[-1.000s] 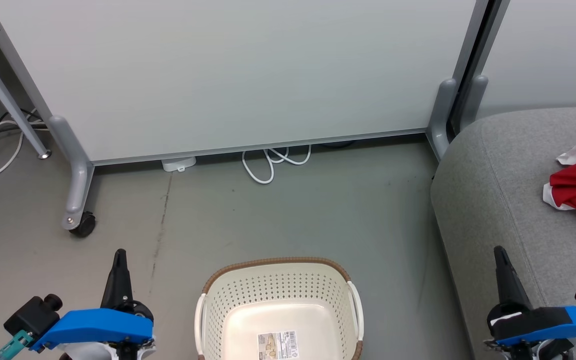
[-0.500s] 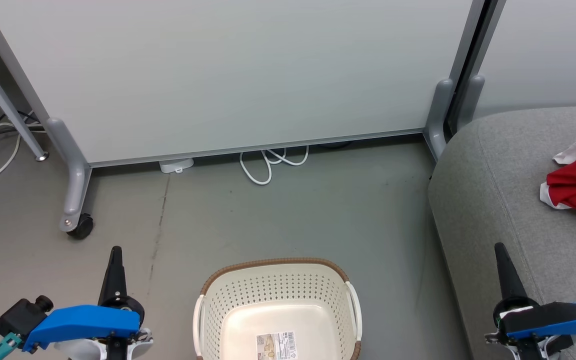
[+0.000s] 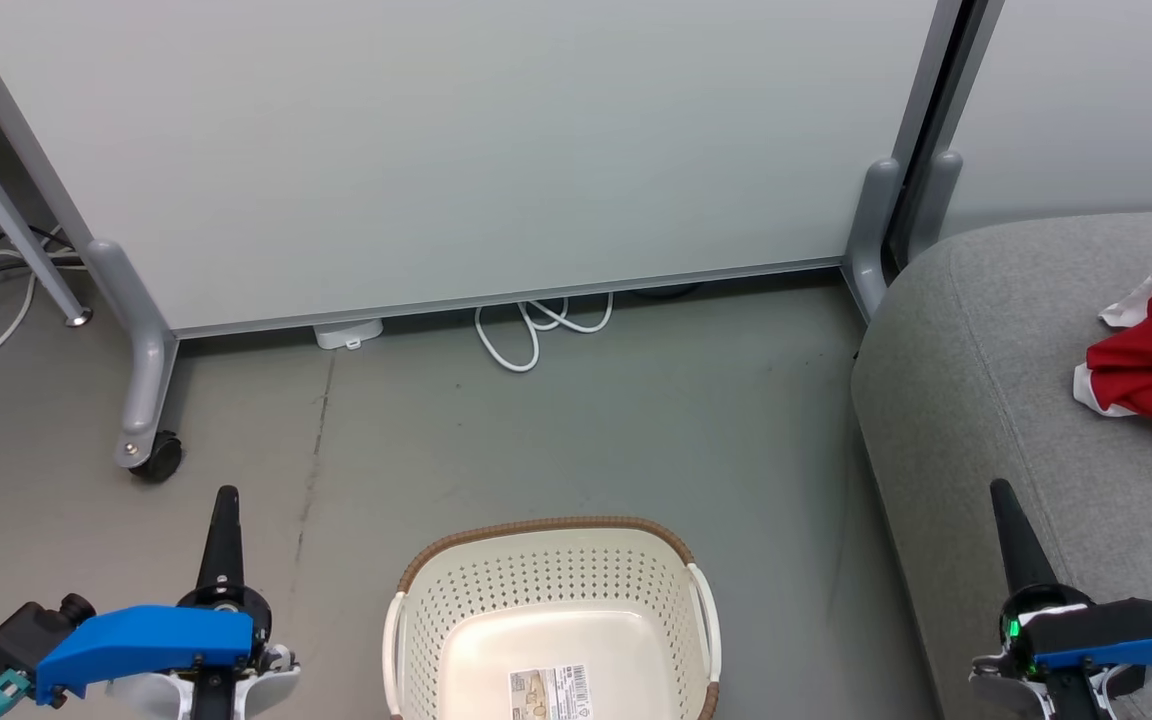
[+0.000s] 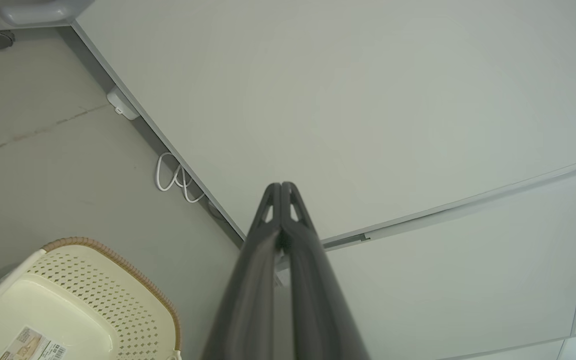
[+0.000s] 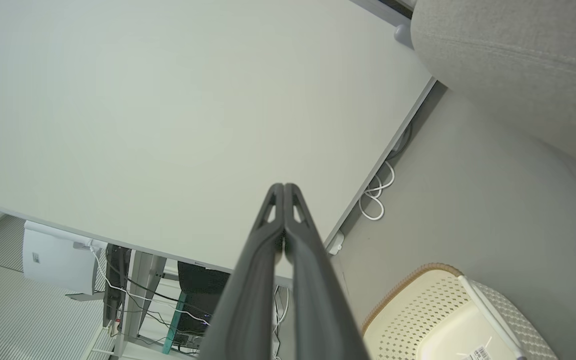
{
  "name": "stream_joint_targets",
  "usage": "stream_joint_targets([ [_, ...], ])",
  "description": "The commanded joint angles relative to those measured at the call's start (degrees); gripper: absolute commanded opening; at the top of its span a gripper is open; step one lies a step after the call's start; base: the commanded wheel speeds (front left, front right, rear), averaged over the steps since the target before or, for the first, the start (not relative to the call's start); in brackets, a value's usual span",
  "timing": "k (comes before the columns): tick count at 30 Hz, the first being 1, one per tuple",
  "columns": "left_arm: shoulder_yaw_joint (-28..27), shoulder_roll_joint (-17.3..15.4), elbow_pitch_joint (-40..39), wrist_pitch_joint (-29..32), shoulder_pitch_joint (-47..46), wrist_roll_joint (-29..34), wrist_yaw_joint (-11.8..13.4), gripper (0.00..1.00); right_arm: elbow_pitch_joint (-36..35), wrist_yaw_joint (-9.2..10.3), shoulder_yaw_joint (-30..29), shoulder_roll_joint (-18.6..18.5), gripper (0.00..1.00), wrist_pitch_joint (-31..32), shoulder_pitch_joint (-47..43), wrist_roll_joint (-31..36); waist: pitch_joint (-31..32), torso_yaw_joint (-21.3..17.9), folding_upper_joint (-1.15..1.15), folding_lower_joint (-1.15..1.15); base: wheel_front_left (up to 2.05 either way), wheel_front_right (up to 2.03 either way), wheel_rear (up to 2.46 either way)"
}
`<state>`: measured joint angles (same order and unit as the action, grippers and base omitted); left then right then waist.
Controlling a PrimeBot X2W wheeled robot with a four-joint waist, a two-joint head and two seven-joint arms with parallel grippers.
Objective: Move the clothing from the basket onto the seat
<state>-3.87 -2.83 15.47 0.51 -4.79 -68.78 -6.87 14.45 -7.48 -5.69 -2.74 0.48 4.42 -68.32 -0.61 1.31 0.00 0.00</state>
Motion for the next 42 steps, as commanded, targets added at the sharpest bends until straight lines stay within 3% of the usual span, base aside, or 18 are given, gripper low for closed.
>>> stream_joint_targets([
  [1,-0.44,-0.08,-0.66,0.49,-1.15,-1.28,-0.43,0.0,-0.54,-0.02,-0.14,-0.2,0.0,0.51,1.23,-1.49,0.01,-0.03,0.0,0.0,0.0,0.0,0.0],
  [42,-2.49,-0.08,-1.44,5.48,-1.68,-20.85,-0.77,0.0,-0.51,-0.02,-0.85,-0.22,0.0,5.59,1.98,-21.34,0.36,-1.1,0.0,0.0,0.0,0.0,0.0],
])
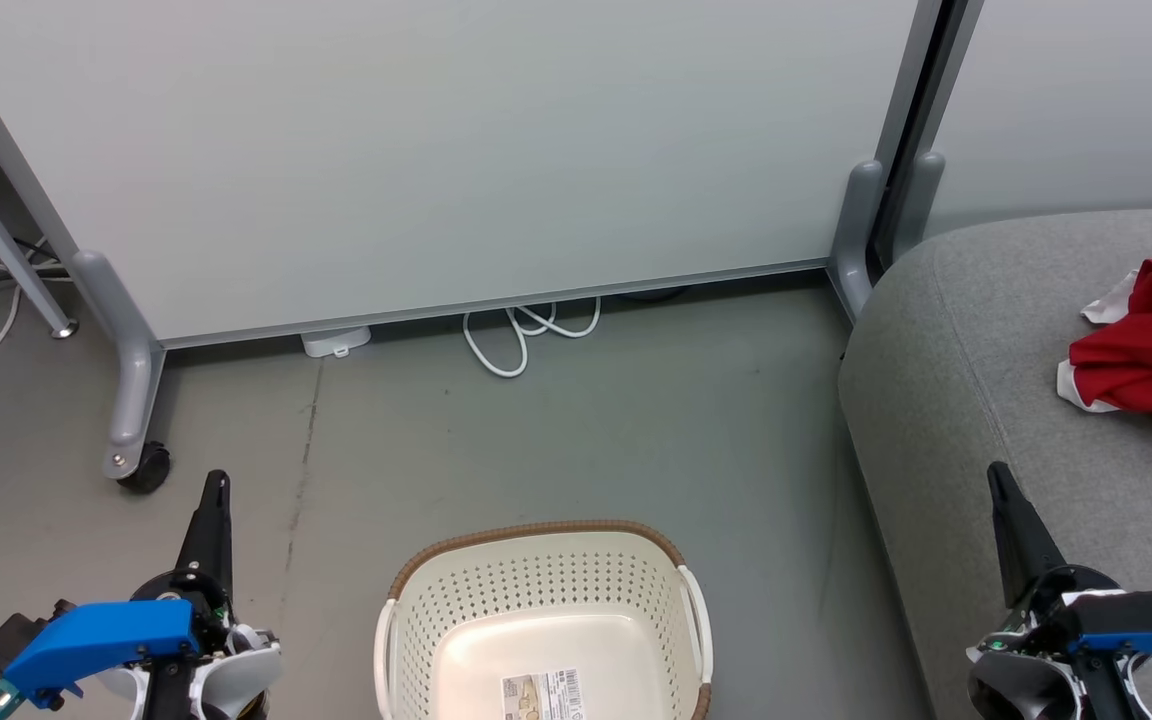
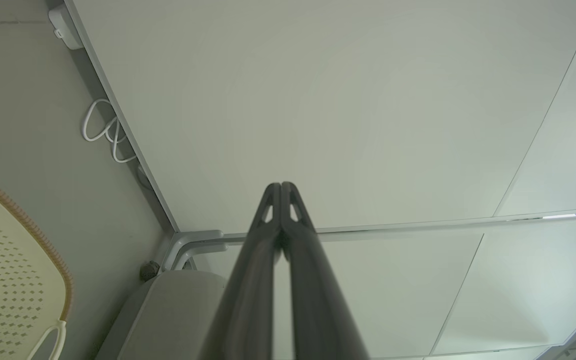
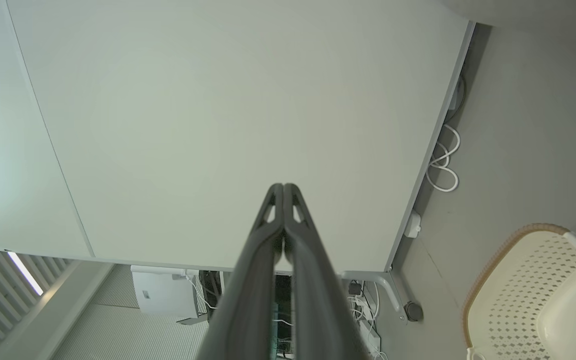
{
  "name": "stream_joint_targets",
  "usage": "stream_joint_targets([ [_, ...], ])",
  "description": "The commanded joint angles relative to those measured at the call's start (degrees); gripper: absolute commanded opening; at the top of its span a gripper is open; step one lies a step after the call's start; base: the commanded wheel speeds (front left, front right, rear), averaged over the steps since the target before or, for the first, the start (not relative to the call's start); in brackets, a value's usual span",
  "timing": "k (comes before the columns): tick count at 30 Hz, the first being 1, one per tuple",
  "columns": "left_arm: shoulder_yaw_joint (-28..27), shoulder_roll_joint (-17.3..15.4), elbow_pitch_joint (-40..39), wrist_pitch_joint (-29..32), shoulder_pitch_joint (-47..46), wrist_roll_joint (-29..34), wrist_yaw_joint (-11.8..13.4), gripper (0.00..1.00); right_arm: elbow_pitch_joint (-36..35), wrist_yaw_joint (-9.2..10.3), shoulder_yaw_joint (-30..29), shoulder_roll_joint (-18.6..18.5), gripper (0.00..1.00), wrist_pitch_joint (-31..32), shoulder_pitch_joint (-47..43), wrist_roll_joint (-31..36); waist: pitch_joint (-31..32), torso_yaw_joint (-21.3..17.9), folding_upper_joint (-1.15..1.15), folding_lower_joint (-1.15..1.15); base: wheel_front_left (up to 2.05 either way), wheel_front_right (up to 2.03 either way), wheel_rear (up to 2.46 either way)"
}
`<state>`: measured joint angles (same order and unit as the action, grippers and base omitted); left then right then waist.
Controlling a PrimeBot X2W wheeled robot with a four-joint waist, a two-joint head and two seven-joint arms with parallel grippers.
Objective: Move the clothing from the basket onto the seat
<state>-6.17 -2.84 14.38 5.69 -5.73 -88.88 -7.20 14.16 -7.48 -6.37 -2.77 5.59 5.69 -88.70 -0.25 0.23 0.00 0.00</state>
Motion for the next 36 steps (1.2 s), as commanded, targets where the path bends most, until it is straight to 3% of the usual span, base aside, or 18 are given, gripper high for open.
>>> stream_joint_targets([
  [1,-0.23,-0.07,-0.37,0.42,-0.75,-1.12,-0.45,0.0,-0.22,-0.02,-0.18,-0.19,0.0,0.5,0.74,-1.38,0.02,-0.05,0.0,0.0,0.0,0.0,0.0],
  [8,-0.54,-0.06,-0.44,1.1,-0.78,-3.84,-0.51,0.0,-0.21,-0.02,-0.27,-0.19,0.0,1.19,0.91,-4.03,0.07,-0.22,0.0,0.0,0.0,0.0,0.0],
  [36,-0.49,-0.06,-0.43,1.06,-0.74,-3.6,-0.39,0.0,-0.19,-0.02,-0.23,-0.19,0.0,1.14,0.84,-3.78,0.07,-0.23,0.0,0.0,0.0,0.0,0.0],
])
